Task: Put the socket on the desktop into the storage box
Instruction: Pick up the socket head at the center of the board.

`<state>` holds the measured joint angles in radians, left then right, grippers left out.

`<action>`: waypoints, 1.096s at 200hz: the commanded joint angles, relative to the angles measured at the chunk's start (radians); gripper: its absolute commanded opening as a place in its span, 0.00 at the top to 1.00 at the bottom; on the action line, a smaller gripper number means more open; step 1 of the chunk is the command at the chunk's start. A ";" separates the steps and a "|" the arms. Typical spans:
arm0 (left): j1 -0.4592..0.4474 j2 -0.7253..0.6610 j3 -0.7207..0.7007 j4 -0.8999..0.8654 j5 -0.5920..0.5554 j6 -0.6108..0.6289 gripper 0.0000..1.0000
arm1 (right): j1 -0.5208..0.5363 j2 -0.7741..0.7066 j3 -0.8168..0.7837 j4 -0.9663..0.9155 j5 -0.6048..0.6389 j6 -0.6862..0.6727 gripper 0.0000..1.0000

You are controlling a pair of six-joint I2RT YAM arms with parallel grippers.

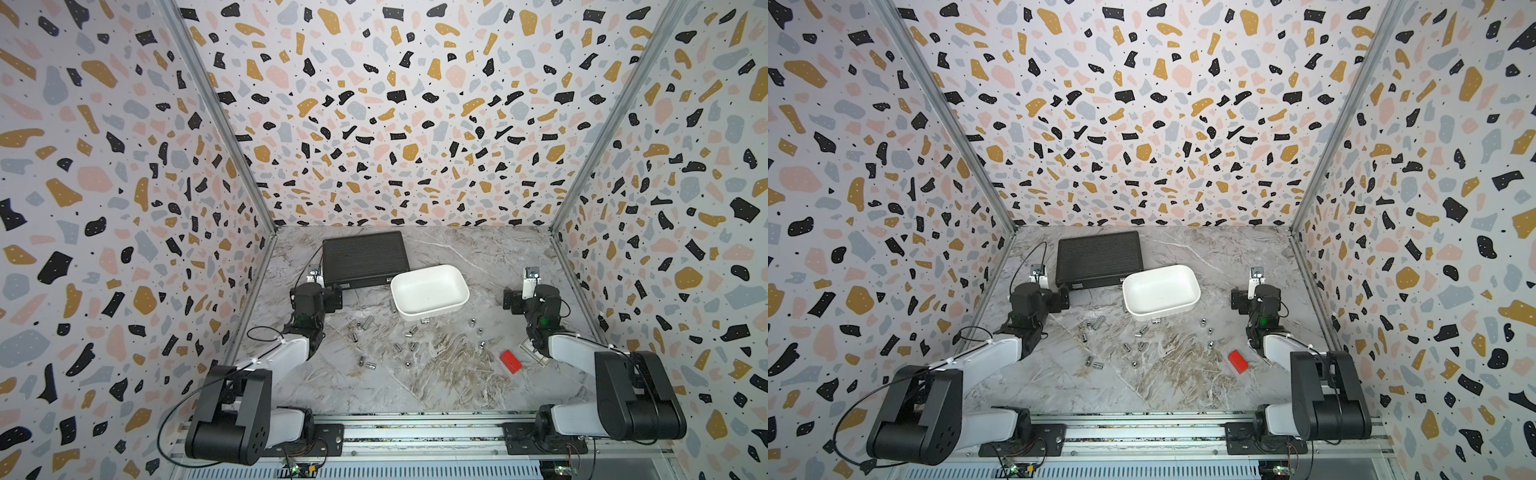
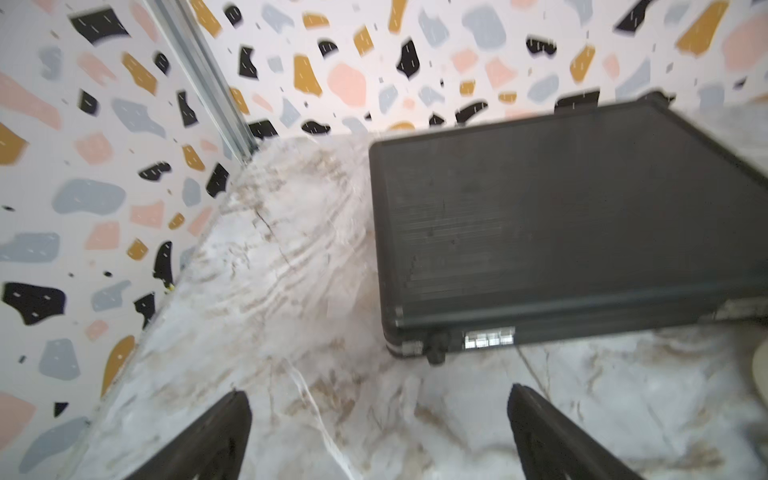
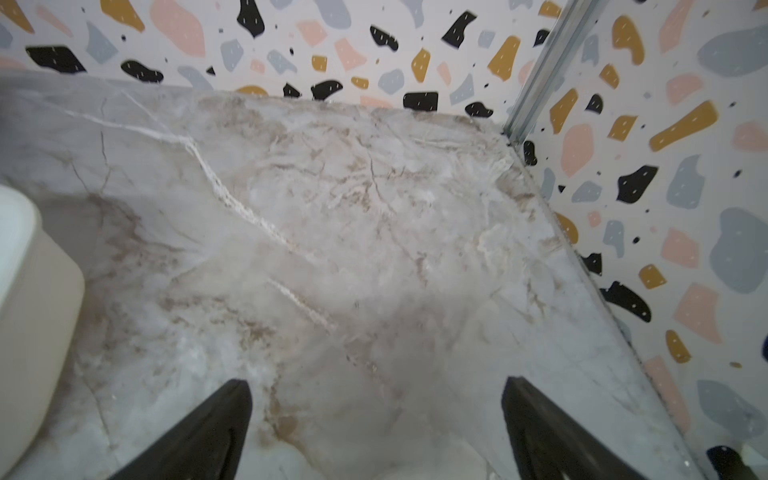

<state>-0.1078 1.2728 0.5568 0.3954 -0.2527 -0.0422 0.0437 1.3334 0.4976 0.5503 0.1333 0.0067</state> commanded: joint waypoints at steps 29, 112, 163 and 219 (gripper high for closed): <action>0.000 -0.147 0.159 -0.357 -0.010 -0.274 0.00 | -0.003 -0.211 0.074 -0.279 -0.036 0.143 0.00; 0.003 -0.275 0.251 -0.684 0.338 -0.467 0.00 | -0.006 -0.286 0.292 -0.892 -0.125 0.669 0.00; -0.027 -0.234 0.265 -0.808 0.607 -0.498 0.04 | -0.004 -0.144 0.442 -1.210 -0.286 0.568 0.18; -0.237 -0.246 0.214 -0.838 0.527 -0.526 0.08 | 0.070 -0.020 0.476 -1.340 -0.290 0.483 0.29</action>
<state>-0.2733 1.0447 0.7864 -0.4381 0.2939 -0.5411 0.0647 1.2831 0.9382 -0.6743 -0.1448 0.5423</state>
